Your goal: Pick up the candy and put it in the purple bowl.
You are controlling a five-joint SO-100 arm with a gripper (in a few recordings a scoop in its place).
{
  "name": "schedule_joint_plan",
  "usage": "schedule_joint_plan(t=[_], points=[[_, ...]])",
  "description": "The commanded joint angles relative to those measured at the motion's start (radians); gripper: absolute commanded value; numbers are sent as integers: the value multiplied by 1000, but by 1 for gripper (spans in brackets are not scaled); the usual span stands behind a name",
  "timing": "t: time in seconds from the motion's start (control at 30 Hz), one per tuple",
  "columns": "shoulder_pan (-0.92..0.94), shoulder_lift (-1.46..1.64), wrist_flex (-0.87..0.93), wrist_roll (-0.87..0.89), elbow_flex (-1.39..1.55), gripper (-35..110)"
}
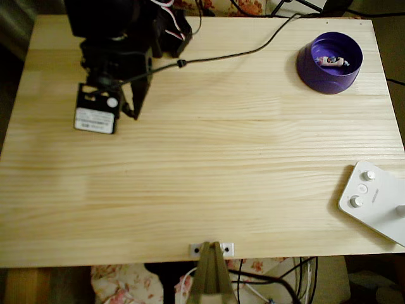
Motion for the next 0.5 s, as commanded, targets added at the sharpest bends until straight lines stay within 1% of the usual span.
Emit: schedule_joint_plan(t=[0.0,0.23,0.47], points=[[34,98,-2,-6,20,-1],[64,192,12,-12,78,-1],[58,282,69,-2,126,-1]])
